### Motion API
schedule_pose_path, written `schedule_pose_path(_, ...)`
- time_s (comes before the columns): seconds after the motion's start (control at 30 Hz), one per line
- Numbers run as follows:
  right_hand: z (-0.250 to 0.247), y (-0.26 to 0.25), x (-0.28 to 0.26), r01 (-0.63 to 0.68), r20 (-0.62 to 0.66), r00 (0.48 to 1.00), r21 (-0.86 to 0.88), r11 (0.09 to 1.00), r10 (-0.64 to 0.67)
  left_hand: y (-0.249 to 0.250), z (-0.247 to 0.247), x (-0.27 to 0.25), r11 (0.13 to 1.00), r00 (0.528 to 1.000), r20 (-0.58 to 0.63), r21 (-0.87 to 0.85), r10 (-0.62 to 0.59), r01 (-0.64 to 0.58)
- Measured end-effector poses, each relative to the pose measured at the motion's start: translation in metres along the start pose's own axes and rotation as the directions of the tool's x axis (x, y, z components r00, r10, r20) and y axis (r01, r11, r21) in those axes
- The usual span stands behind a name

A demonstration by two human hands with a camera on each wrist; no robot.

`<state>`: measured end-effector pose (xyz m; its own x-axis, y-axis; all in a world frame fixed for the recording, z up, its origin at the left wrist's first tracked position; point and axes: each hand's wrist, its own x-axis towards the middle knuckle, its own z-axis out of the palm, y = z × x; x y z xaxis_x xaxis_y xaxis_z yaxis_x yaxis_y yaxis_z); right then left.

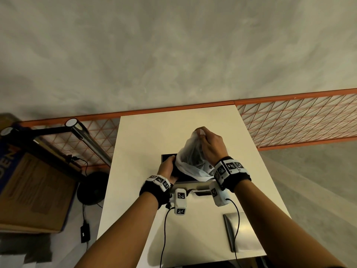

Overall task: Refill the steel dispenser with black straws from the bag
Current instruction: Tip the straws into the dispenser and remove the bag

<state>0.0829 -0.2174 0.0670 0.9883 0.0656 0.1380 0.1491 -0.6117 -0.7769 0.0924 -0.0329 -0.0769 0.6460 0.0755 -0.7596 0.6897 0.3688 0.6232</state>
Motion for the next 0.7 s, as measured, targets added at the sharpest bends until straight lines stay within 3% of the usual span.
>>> schedule_pose_path(0.17,-0.002,0.007,0.000,0.001,0.008,1.000,-0.031,1.000,-0.001,0.006,0.004,-0.011,0.997,0.999,0.024,0.073,0.025,-0.026)
schedule_pose_path(0.3,-0.020,0.028,-0.008,-0.072,0.075,0.992,-0.358,0.931,0.106,0.006,-0.001,-0.006,0.939,0.996,0.065,0.335,0.056,-0.075)
schedule_pose_path(0.4,-0.027,0.051,-0.015,-0.254,-0.004,0.966,-0.209,0.944,0.259,0.000,-0.002,-0.002,0.827,0.980,0.089,0.526,0.177,-0.197)
schedule_pose_path(0.5,-0.014,0.060,-0.021,-0.219,0.122,0.964,-0.144,0.965,0.237,0.000,0.004,-0.010,0.649,0.956,0.140,0.708,0.258,-0.279)
schedule_pose_path(0.6,0.009,0.051,-0.025,-0.194,0.161,0.962,-0.169,0.966,0.222,-0.001,0.007,-0.018,0.453,0.939,0.171,0.840,0.300,-0.298)
schedule_pose_path(0.7,0.022,0.049,-0.021,-0.186,0.149,0.963,-0.230,0.955,0.223,0.000,0.005,-0.025,0.352,0.929,0.206,0.882,0.307,-0.312)
